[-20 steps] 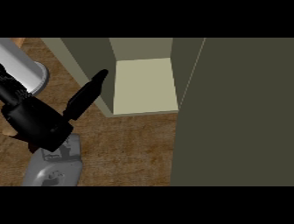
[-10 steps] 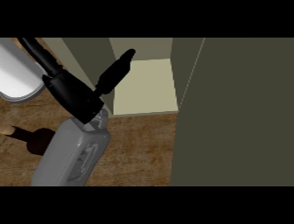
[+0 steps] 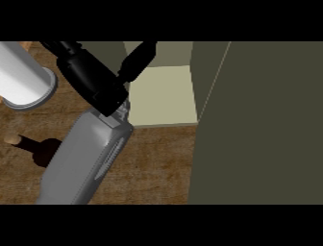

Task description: Pick up the wine, place it into the cabinet and close the cabinet

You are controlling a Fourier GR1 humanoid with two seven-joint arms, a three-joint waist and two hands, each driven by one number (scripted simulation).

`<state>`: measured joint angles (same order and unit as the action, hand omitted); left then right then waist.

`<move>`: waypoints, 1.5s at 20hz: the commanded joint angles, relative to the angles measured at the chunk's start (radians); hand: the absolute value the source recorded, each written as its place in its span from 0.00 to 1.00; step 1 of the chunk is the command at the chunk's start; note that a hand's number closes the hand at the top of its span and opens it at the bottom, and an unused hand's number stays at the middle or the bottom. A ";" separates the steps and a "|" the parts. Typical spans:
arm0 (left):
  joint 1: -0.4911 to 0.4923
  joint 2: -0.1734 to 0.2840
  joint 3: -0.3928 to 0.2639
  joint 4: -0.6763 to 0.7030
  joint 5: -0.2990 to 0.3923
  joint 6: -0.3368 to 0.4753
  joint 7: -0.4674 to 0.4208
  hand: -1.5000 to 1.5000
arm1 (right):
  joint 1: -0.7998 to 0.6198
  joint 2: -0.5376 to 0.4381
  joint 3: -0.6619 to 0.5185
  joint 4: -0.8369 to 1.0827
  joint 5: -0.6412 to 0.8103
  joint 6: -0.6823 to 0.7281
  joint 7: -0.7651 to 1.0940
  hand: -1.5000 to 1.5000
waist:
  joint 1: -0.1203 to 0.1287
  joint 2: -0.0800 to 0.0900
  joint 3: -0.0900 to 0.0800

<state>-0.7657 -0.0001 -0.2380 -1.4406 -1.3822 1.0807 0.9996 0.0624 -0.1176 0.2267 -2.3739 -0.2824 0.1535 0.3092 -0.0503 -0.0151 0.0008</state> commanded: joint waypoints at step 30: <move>-0.062 0.000 -0.115 -0.151 -0.384 -0.347 0.492 0.00 | -0.067 -0.014 -0.024 -0.081 0.108 -0.131 0.123 0.00 | 0.002 0.012 -0.001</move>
<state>-0.8853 0.0026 -0.3489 -1.5797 -1.7487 0.7281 1.3370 -0.0335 -0.1183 0.2135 -2.3969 -0.2065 0.0289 0.4233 -0.0491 -0.0040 0.0005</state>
